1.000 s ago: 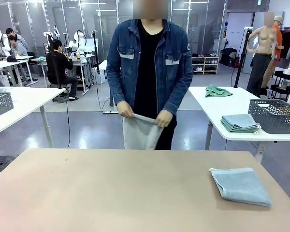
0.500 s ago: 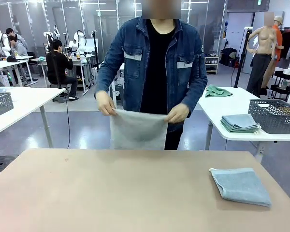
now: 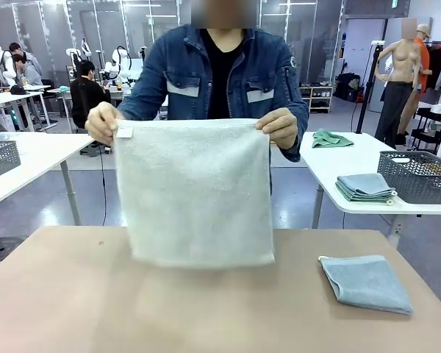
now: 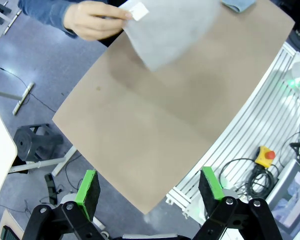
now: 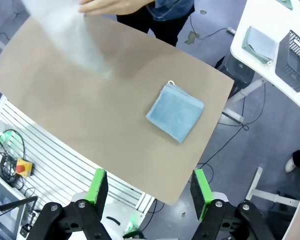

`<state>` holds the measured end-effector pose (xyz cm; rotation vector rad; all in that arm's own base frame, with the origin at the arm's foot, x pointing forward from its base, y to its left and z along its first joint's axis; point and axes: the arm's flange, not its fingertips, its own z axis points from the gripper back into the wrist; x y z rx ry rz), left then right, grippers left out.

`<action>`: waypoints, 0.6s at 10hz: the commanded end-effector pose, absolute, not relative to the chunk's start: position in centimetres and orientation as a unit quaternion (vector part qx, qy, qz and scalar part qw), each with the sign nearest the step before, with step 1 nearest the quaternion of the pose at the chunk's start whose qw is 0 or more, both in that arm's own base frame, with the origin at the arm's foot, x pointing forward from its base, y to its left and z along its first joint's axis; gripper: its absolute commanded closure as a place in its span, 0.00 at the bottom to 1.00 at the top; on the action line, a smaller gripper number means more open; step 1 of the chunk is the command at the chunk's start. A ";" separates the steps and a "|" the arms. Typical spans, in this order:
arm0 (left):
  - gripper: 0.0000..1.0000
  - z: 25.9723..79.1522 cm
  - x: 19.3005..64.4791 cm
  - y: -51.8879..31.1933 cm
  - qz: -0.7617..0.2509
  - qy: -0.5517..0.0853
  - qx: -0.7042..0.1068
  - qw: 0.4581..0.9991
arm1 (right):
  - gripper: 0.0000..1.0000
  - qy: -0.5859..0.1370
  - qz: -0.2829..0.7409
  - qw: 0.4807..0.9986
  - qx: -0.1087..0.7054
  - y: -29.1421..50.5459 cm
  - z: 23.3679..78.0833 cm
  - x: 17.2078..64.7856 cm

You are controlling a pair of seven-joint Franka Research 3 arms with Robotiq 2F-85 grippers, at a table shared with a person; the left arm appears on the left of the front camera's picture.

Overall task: Fold the towels and place them in the basket.
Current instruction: When a person lays out a Towel with hook on the table, fold it in half twice.

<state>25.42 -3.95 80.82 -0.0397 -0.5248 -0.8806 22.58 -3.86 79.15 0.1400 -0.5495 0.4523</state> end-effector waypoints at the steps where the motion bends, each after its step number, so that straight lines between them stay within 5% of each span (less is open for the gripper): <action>1: 0.00 80.7 25.3 -4.0 -0.420 -0.251 -0.013 0.872 | 0.17 -0.268 0.216 0.937 0.064 -3.9 79.3 22.8; 6: 0.00 80.7 25.3 -4.0 -0.420 -0.251 -0.013 0.872 | 0.17 -0.268 0.216 0.937 0.064 -3.9 79.3 22.8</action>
